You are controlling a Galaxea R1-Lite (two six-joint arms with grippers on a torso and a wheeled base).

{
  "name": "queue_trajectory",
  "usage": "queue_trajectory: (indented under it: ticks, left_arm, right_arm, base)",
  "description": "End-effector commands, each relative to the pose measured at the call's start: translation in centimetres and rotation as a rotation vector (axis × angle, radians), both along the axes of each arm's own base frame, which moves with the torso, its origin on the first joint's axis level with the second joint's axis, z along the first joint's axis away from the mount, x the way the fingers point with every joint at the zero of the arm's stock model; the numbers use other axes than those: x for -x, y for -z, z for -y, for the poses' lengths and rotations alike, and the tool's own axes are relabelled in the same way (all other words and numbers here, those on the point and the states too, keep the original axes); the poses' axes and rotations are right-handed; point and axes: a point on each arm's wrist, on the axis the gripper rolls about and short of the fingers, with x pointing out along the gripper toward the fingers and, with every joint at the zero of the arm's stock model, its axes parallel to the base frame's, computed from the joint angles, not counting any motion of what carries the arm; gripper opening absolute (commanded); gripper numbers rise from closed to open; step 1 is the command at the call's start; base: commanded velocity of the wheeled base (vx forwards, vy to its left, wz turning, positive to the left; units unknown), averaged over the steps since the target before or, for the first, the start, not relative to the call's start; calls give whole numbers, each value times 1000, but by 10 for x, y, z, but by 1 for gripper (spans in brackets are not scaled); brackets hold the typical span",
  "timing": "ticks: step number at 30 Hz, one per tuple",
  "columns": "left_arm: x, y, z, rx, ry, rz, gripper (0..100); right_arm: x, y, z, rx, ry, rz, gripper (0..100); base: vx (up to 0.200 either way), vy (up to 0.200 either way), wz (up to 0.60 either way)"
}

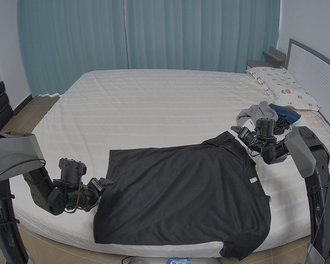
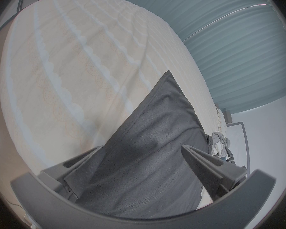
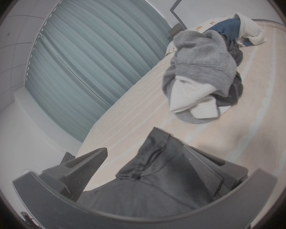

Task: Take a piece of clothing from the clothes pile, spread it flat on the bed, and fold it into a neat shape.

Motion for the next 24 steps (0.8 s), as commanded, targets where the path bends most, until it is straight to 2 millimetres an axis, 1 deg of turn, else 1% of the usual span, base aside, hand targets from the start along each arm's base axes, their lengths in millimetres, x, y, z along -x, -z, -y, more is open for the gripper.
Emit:
queue_trajectory:
  ticks: [1,2,3,6,7,8,12,16,21,24]
  left_arm:
    - [0,0,0,0,0,0,100]
    - [0,0,0,0,0,0,100]
    - [0,0,0,0,0,0,100]
    - [0,0,0,0,0,1,100]
    - [0,0,0,0,0,1,100]
    - [0,0,0,0,0,0,100]
    - [0,0,0,0,0,0,100]
    - [0,0,0,0,0,0,100]
    - [0,0,0,0,0,1,100]
    - [0,0,0,0,0,1,100]
  right_arm:
    - [1,2,11,1,14,-14,100]
    - [1,2,11,1,14,-14,100]
    - [0,13,15,1,19,-36,100]
    - [0,23,15,1,18,-54,100]
    - [0,23,15,1,18,-54,100]
    - [0,30,15,2,19,-66,100]
    - [0,36,15,9,15,-76,100]
    - [0,38,16,12,17,-78,100]
    - [-3,38,23,14,27,-65,100]
    - [-4,43,27,13,35,-69,100]
  base:
    - [0,0,0]
    - [0,0,0]
    - [0,0,0]
    - [0,0,0]
    - [0,0,0]
    - [0,0,0]
    - [0,0,0]
    - [0,0,0]
    - [0,0,0]
    - [0,0,0]
